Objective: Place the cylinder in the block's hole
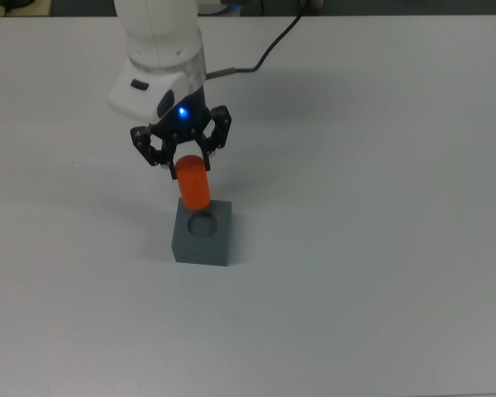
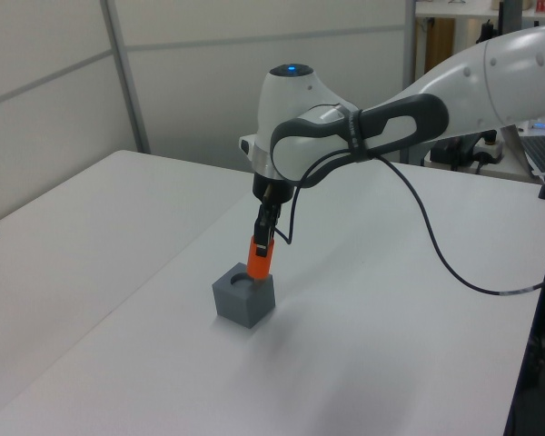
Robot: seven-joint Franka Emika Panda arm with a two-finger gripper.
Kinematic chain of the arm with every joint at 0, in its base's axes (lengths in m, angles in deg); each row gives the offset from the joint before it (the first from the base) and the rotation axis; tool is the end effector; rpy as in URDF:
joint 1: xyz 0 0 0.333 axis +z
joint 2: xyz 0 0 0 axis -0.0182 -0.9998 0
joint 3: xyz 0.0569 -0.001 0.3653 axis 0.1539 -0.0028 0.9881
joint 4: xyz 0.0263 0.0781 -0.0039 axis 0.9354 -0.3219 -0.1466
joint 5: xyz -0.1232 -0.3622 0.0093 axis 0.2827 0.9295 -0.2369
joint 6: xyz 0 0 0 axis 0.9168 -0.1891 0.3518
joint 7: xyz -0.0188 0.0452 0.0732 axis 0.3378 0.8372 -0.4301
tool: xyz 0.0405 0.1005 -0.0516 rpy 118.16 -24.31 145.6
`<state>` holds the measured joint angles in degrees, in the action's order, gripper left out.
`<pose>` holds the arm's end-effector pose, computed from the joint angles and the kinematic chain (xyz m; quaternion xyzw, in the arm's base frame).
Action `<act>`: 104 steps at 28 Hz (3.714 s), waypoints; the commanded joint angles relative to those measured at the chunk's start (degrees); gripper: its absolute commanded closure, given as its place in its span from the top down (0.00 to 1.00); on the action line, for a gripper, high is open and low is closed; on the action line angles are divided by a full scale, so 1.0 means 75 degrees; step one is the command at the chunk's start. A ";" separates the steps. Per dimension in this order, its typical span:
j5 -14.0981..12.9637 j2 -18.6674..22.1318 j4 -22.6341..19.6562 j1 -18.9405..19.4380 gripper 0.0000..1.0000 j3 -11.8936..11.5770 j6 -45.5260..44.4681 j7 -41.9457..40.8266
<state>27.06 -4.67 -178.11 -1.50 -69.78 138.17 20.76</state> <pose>0.6555 -0.0010 0.5071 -0.9818 -0.1517 -0.1136 0.0077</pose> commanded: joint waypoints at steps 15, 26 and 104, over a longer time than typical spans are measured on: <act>-0.0100 -0.0986 0.0788 0.0035 0.16 0.0069 0.0355 0.0271; -0.0088 -0.1068 0.0788 0.0070 0.21 0.0069 0.0532 0.0259; 0.0920 0.0268 0.1656 -0.0235 1.00 -0.0939 -0.4250 0.0259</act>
<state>33.39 -2.91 -165.24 -3.42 -77.14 107.38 22.24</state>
